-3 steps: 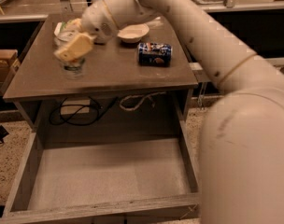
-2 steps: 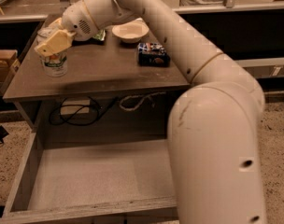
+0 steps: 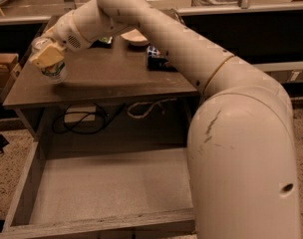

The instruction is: Pick 7up can from top drawer and place on counter

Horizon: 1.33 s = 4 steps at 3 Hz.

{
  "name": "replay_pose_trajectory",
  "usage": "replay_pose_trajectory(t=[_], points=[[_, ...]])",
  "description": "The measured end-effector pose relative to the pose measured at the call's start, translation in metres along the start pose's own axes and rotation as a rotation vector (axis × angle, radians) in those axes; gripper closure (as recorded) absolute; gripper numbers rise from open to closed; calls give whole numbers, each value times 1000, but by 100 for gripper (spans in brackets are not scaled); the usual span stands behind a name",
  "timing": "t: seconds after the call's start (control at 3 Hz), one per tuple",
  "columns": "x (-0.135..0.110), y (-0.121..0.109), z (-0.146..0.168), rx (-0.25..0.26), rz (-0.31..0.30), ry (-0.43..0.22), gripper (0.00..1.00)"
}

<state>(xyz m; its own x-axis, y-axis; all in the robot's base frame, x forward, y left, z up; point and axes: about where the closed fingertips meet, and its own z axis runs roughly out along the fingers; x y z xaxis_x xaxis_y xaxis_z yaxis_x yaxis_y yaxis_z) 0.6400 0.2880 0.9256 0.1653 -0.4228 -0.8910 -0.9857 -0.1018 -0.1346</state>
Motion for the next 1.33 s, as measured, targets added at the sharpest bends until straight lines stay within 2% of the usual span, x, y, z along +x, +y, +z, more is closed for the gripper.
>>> replay_pose_trajectory(t=[0.33, 0.67, 1.0, 1.33], points=[[28, 9, 28, 11, 14, 47, 31], [26, 8, 27, 11, 14, 47, 7], [26, 8, 27, 11, 14, 47, 0], [21, 20, 16, 40, -17, 63, 0]])
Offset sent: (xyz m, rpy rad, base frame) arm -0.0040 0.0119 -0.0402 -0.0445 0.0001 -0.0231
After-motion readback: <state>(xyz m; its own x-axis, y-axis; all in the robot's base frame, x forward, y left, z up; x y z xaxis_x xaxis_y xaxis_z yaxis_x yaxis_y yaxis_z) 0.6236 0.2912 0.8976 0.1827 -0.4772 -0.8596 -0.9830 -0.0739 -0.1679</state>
